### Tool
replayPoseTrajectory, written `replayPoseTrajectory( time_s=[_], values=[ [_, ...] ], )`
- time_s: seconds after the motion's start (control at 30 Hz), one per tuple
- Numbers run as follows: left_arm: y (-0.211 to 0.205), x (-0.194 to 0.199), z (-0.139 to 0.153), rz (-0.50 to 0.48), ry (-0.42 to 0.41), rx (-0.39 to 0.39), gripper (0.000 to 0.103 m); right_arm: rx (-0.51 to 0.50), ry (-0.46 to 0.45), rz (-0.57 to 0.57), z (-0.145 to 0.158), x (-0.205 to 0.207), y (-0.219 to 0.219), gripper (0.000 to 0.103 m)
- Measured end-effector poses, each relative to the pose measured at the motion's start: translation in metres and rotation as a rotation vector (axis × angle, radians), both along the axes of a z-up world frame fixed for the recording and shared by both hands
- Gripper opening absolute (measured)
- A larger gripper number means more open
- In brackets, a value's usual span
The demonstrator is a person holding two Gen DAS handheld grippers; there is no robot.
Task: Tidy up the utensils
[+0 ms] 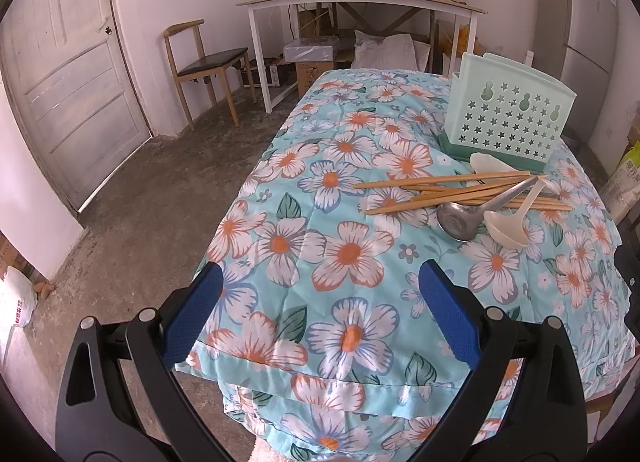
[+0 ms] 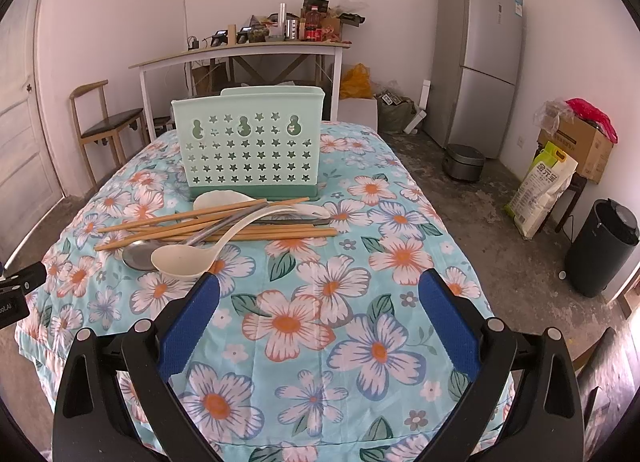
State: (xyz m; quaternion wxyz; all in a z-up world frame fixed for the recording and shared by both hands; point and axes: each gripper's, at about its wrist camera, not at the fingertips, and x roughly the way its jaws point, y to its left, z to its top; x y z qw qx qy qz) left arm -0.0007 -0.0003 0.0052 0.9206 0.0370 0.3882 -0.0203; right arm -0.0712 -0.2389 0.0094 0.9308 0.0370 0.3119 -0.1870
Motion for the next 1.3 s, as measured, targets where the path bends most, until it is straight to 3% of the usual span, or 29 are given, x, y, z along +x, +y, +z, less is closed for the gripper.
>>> replayPoseTrajectory(
  time_s=[1.3],
  values=[
    [-0.0015,-0.0003,-0.0003,0.001,-0.004,0.006,0.095,-0.004,0.0,0.004,-0.0026,-0.0004,-0.0004,0.097]
  ],
)
